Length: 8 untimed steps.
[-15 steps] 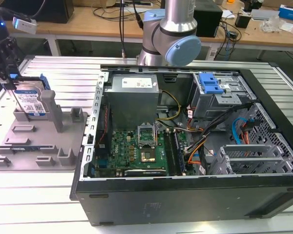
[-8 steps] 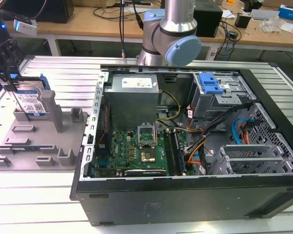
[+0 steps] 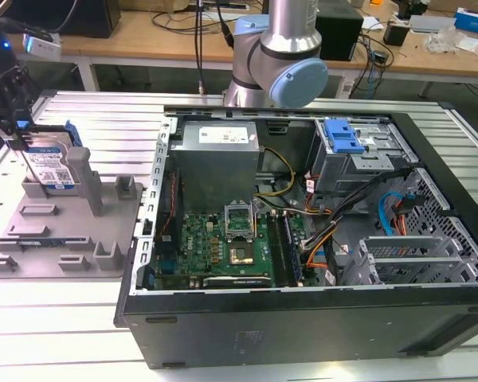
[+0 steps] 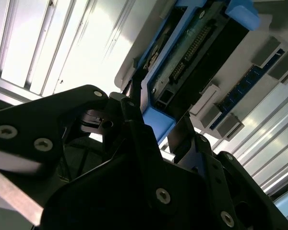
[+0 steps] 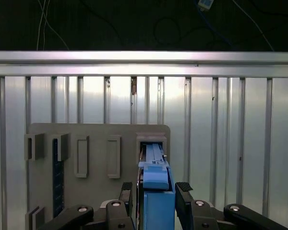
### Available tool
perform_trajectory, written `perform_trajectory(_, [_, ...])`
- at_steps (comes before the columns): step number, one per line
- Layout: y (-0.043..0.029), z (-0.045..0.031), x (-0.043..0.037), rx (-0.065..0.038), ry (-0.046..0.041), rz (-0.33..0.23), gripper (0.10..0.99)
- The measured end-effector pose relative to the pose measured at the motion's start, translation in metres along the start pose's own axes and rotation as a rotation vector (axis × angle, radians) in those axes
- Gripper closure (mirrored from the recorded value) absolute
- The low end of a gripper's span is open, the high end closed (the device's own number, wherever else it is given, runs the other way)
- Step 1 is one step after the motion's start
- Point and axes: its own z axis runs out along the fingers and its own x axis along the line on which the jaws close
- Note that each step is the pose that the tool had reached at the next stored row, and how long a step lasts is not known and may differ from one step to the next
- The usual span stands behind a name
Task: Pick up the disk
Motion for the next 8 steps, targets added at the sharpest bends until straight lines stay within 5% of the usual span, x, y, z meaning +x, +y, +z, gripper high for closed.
perform_trajectory(6, [0.0, 0.0002, 0.0, 0.0, -0.0001, 0.0, 0.604])
perform_trajectory(8, [0.0, 0.0002, 0.0, 0.0, -0.0001, 0.0, 0.69])
